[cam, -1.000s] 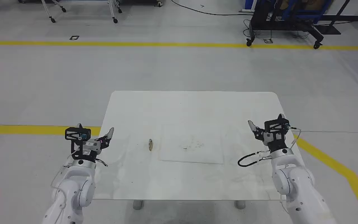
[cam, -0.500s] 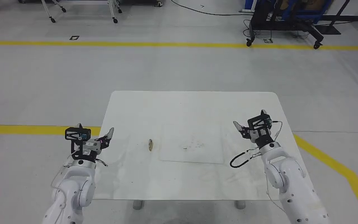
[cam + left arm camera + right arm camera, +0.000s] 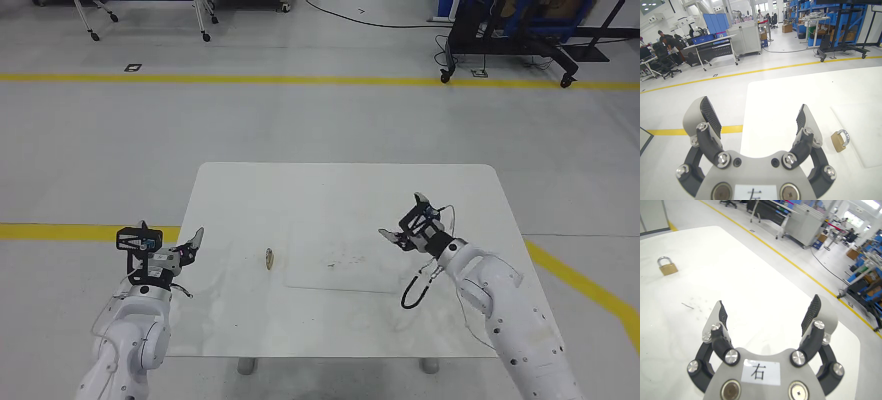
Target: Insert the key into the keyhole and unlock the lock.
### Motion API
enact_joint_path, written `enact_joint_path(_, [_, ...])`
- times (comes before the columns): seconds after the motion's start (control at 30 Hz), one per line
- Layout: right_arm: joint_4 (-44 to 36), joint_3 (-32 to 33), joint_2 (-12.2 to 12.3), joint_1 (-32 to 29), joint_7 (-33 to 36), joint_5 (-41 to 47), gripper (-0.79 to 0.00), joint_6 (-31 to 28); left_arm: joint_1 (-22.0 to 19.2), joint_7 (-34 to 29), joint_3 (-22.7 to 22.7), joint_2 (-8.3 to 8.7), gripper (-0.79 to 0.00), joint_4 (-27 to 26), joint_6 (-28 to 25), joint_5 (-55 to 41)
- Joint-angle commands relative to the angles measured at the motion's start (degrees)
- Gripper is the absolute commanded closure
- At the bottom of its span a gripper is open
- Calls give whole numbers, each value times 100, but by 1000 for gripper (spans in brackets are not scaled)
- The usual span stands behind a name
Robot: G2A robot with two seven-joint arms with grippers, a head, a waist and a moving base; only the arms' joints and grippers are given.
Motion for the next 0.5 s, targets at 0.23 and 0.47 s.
enact_joint_path(0.23, [1607,-1136,-110,1287,-1240,-609,-785,-1372,0,0,0,0,-785,0,0,0])
enact_joint_path(0.47, [2629,-1906,-193,2042,-2381,-1250,-785,-2242,0,0,0,0,-785,0,0,0])
